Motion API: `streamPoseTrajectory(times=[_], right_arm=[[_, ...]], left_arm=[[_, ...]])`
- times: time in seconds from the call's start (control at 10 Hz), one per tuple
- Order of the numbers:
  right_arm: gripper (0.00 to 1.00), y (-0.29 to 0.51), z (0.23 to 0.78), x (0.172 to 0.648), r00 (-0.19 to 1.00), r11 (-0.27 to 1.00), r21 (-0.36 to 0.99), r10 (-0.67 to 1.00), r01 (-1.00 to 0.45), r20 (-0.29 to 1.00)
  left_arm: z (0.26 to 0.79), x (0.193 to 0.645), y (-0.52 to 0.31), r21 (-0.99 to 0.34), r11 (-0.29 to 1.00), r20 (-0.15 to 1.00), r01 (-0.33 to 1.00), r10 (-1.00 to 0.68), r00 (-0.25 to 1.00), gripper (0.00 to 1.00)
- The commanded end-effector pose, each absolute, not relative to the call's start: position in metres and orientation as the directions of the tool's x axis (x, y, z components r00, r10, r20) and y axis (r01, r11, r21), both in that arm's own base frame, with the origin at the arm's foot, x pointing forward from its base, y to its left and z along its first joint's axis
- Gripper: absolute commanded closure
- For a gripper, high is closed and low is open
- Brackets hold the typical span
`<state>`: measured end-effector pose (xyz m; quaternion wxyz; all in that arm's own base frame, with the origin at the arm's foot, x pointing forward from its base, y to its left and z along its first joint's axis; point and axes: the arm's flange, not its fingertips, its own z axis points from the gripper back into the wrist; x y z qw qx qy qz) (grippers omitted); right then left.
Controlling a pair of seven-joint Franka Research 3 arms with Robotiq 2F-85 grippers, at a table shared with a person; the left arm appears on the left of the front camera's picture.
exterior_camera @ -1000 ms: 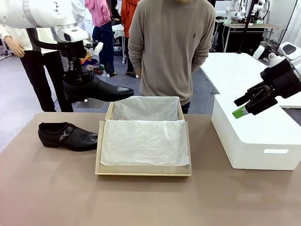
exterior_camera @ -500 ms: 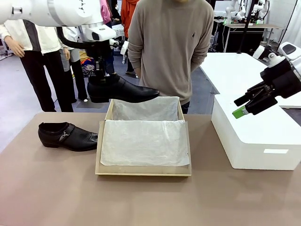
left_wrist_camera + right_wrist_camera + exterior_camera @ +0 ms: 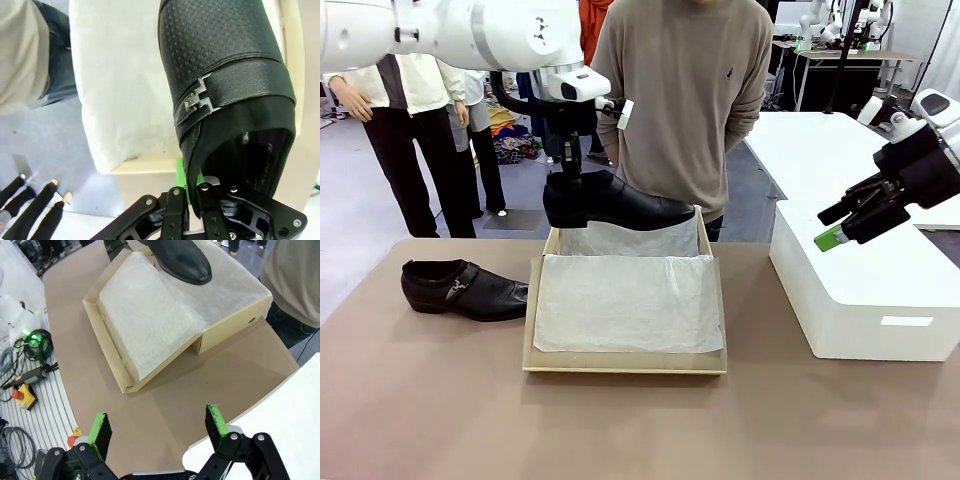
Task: Pack the shoes into the box.
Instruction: Place one shoe of the Shoes into the Shoes Box.
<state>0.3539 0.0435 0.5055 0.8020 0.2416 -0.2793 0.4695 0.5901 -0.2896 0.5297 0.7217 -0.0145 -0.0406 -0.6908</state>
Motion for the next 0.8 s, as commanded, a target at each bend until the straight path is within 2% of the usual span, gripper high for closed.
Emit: streamPoseTrajectory(times=[0.0, 0.7], right_arm=[[0.0, 0.043, 0.505, 0.357, 0.377, 0.422, 0.117, 0.609, -0.899, 0.698], [0.0, 0.043, 0.505, 0.357, 0.377, 0.422, 0.117, 0.609, -0.899, 0.698]], left_arm=[[0.524, 0.602, -0.296, 0.07, 0.055, 0.061, 0.996, -0.997, 0.051, 1.0], [0.478, 0.637, -0.309, 0.061, 0.123, 0.046, 0.99, -0.992, 0.121, 1.0]])
